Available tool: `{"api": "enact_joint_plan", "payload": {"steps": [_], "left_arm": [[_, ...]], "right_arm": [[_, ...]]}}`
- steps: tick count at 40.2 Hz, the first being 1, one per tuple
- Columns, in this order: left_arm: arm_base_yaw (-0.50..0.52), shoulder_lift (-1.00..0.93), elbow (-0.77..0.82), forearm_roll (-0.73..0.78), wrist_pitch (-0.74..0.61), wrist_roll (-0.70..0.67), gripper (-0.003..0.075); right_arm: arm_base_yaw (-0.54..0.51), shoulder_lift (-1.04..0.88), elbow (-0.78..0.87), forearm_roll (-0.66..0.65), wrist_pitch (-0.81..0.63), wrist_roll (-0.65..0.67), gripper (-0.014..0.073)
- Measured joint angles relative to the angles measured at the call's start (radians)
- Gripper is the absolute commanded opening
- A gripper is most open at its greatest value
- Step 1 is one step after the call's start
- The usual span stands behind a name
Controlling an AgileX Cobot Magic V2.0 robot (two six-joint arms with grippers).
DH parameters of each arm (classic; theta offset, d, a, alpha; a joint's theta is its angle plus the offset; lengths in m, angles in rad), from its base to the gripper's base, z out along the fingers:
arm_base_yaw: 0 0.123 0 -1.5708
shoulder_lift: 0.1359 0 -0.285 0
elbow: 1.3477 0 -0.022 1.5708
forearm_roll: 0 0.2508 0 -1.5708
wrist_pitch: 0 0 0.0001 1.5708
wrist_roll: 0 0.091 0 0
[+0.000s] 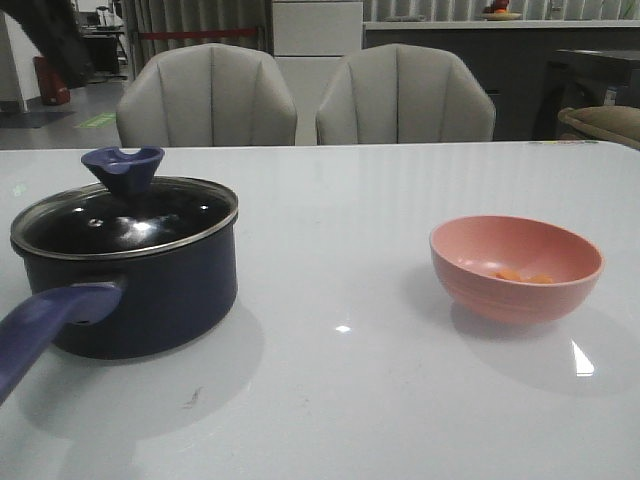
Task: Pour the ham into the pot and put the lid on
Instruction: 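Lower the left gripper onto the purple lid knob and close it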
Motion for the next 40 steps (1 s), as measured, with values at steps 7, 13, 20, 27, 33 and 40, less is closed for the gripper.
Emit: {"api": "enact_joint_plan", "payload": {"steps": [7, 13, 20, 27, 33, 40], "left_arm": [[-0.087, 0.088, -0.077, 0.075, 0.016, -0.089, 0.0636], [-0.142, 0.161, -0.135, 0.118, 0.038, -0.149, 0.0636], [-0.175, 0.233, -0.17, 0.19, 0.073, -0.21, 0.0636], [-0.175, 0.275, -0.174, 0.21, 0.079, -0.249, 0.0636], [-0.175, 0.288, -0.183, 0.214, 0.074, -0.272, 0.0636], [-0.175, 0.301, -0.19, 0.214, 0.066, -0.289, 0.0604]], "right_arm": [[0.0, 0.0, 0.0, 0.0, 0.0, 0.0, 0.0149], [0.0, 0.0, 0.0, 0.0, 0.0, 0.0, 0.0149], [0.0, 0.0, 0.0, 0.0, 0.0, 0.0, 0.0149], [0.0, 0.0, 0.0, 0.0, 0.0, 0.0, 0.0149], [0.0, 0.0, 0.0, 0.0, 0.0, 0.0, 0.0149], [0.0, 0.0, 0.0, 0.0, 0.0, 0.0, 0.0149]]}}
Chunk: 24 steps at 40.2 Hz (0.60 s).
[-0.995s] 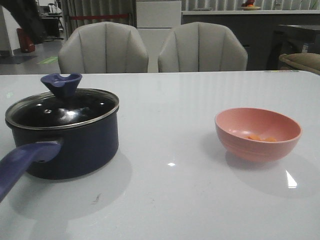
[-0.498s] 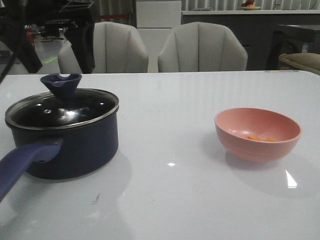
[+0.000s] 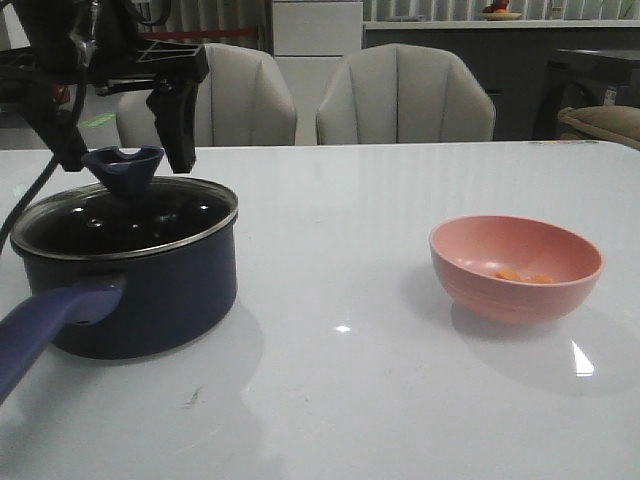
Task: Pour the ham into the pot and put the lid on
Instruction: 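Lower the left gripper onto the purple lid knob and close it, then lift the glass lid off the saucepan with the left gripper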
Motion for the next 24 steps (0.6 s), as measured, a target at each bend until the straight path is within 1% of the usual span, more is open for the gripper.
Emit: {"api": "enact_joint_plan", "payload": {"steps": [10, 15, 24], "left_arm": [[0.0, 0.03, 0.0, 0.002, -0.001, -0.008, 0.0433], [0.0, 0.03, 0.0, 0.002, -0.001, -0.008, 0.0368], [0.0, 0.03, -0.001, 0.002, -0.001, -0.008, 0.0355]], "right_arm": [[0.0, 0.0, 0.0, 0.0, 0.0, 0.0, 0.0149], [0.0, 0.0, 0.0, 0.0, 0.0, 0.0, 0.0149], [0.0, 0.0, 0.0, 0.0, 0.0, 0.0, 0.0149]]}}
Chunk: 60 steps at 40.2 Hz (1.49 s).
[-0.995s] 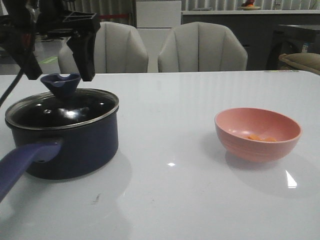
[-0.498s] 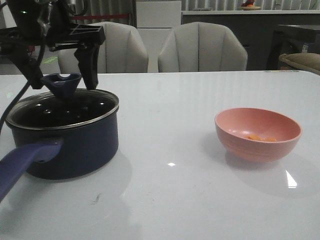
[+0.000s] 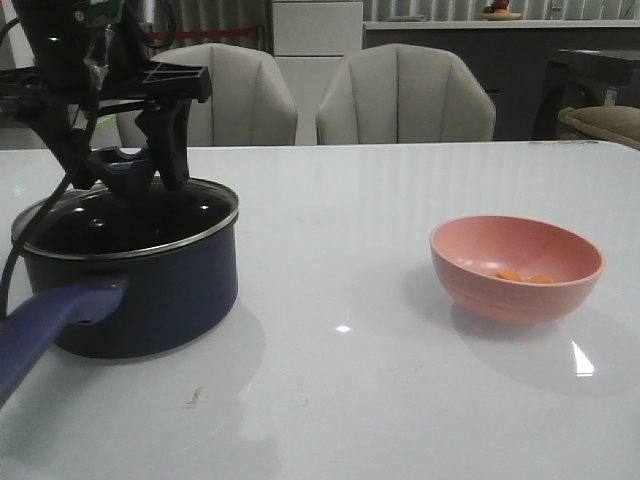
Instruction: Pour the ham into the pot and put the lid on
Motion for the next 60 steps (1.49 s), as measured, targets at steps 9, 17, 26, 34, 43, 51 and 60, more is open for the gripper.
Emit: {"api": "enact_joint_plan", "payload": {"steps": [9, 17, 26, 34, 43, 51, 60], "left_arm": [[0.0, -0.007, 0.0, 0.0, -0.008, 0.0, 0.0355], [0.0, -0.083, 0.002, 0.0, -0.027, 0.051, 0.0355], [0.044, -0.189, 0.034, 0.0, -0.027, 0.125, 0.0355], [0.214, -0.276, 0.133, -0.002, -0.031, 0.193, 0.0354], [0.475, -0.342, 0.265, -0.099, -0.094, 0.343, 0.0354], [0.626, -0.326, 0.369, -0.219, -0.204, 0.468, 0.0355], [0.638, -0.204, 0.388, -0.248, -0.253, 0.508, 0.0355]], "right_arm": [[0.0, 0.0, 0.0, 0.0, 0.0, 0.0, 0.0149], [0.0, 0.0, 0.0, 0.0, 0.0, 0.0, 0.0149], [0.0, 0.0, 0.0, 0.0, 0.0, 0.0, 0.0149], [0.0, 0.0, 0.0, 0.0, 0.0, 0.0, 0.0149], [0.0, 0.0, 0.0, 0.0, 0.0, 0.0, 0.0149], [0.0, 0.0, 0.0, 0.0, 0.0, 0.0, 0.0149], [0.0, 0.0, 0.0, 0.0, 0.0, 0.0, 0.0149]]}}
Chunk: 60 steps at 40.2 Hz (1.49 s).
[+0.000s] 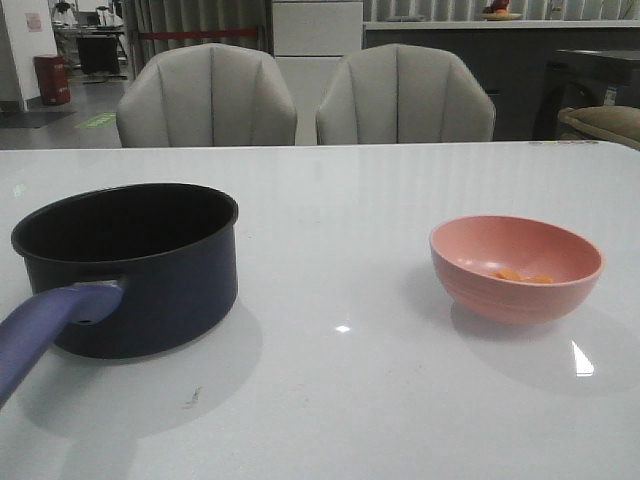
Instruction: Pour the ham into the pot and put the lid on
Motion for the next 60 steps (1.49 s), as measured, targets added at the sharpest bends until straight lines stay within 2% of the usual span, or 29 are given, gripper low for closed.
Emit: {"api": "enact_joint_plan", "payload": {"steps": [14, 22, 27, 38, 47, 60], "left_arm": [[0.0, 0.143, 0.0, -0.007, -0.071, 0.034, 0.0365], [-0.015, 0.16, 0.0, -0.008, -0.1, 0.052, 0.0505], [-0.031, 0.167, 0.0, -0.008, -0.112, 0.052, 0.0559], [-0.045, 0.198, -0.002, 0.0, -0.11, 0.054, 0.0578], [-0.047, 0.19, -0.031, 0.04, -0.055, 0.054, 0.0575], [-0.082, -0.024, -0.01, 0.057, -0.053, 0.057, 0.0573]], "right_arm": [[0.0, 0.0, 0.0, 0.0, 0.0, 0.0, 0.0149], [0.0, 0.0, 0.0, 0.0, 0.0, 0.0, 0.0149], [0.0, 0.0, 0.0, 0.0, 0.0, 0.0, 0.0149], [0.0, 0.0, 0.0, 0.0, 0.0, 0.0, 0.0149], [0.0, 0.0, 0.0, 0.0, 0.0, 0.0, 0.0149], [0.0, 0.0, 0.0, 0.0, 0.0, 0.0, 0.0149]]}}
